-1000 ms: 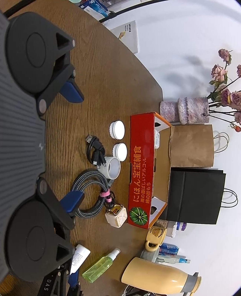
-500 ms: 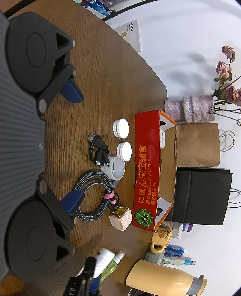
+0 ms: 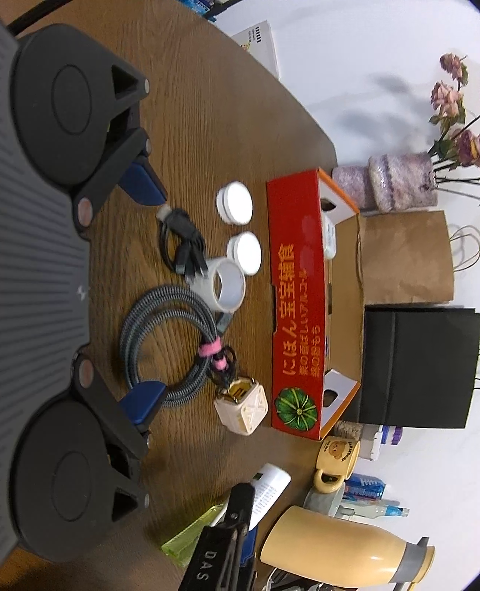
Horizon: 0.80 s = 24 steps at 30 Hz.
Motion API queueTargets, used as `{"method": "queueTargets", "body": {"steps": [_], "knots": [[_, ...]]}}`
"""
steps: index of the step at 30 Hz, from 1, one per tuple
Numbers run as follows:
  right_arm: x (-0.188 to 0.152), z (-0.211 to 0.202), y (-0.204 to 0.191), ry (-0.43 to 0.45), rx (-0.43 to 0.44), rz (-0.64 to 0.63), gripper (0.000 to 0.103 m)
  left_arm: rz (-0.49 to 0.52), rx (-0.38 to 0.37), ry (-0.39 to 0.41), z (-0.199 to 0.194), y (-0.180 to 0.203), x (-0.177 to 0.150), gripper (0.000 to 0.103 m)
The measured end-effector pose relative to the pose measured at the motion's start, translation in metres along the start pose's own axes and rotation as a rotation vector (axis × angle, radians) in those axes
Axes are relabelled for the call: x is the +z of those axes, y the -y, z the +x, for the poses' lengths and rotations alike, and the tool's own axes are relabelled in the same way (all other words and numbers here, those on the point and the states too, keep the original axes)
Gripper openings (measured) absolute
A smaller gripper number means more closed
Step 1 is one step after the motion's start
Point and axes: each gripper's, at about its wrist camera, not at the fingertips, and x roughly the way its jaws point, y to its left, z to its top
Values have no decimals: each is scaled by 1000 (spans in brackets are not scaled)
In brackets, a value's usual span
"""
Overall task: Organize rigid objects
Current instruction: 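Lift the white tube with the right tool while the left tool approaches the braided cable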
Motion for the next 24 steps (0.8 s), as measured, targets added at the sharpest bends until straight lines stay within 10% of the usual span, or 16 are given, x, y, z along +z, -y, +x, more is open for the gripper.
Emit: {"method": "queueTargets", "body": {"steps": [24], "knots": [[-14,7,14,10,-20,55,32,-60,65,-102,57,43,12,103]]}}
